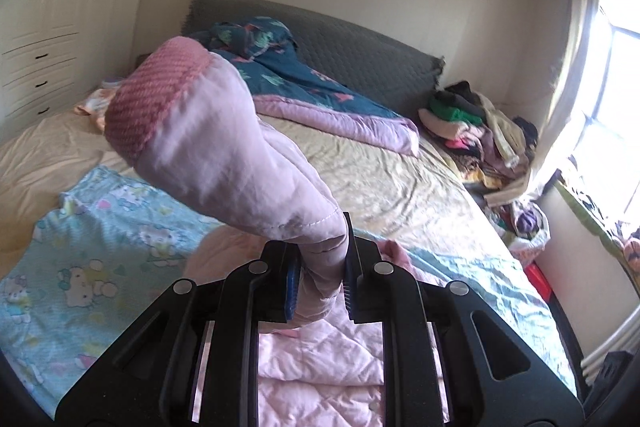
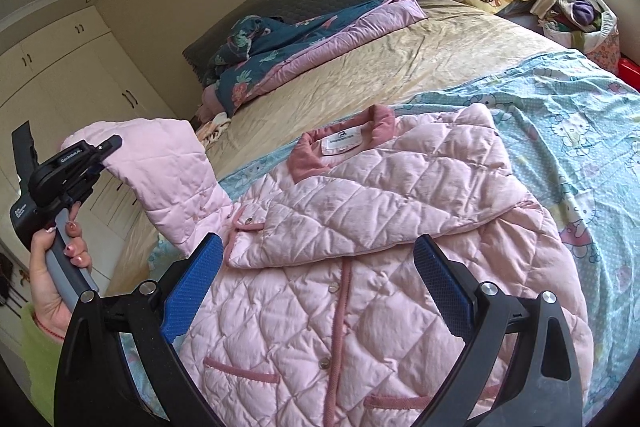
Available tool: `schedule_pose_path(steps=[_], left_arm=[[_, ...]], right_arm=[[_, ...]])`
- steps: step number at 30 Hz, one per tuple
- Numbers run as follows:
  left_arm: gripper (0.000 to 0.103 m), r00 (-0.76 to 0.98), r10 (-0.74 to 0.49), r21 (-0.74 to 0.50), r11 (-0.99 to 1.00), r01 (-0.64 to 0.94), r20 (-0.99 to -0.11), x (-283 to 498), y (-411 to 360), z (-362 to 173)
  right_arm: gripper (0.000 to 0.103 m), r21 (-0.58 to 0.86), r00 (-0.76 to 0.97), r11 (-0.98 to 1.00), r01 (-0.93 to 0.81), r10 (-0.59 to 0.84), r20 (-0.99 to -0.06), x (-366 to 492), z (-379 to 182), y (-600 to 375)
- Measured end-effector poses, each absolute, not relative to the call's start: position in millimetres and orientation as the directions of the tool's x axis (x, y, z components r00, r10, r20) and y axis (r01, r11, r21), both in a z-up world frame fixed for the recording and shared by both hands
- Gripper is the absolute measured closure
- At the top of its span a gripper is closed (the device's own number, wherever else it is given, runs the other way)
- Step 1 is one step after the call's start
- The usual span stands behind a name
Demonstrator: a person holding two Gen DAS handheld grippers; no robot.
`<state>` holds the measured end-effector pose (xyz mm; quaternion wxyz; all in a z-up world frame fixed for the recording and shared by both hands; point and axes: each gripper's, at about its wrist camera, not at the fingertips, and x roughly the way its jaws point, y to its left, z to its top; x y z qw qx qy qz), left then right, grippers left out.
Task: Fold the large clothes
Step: 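Grasp the other sleeve cuff with the left tool and lift it, then lay the held sleeve across the jacket front and open the left tool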
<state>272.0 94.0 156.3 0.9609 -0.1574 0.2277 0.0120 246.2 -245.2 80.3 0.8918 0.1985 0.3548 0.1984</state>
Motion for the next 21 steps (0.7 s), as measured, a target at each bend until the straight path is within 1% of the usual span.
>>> schedule_pose_path(steps=[8, 21], left_arm=[[0.093, 0.869, -0.125, -0.27, 0.963, -0.01, -0.478, 291.3, 49.1, 131.4], [0.093, 0.784, -0.213, -0.216, 0.971, 0.103, -0.584, 317.5, -13.8, 70.9]], right_arm=[[0.007, 0.515, 0.679, 0.842, -0.162, 0.474, -0.56, 251.6, 68.8, -271.5], [0.007, 0.544, 0.685, 0.837, -0.063, 0.432, -0.586, 263.5, 44.0, -306.9]])
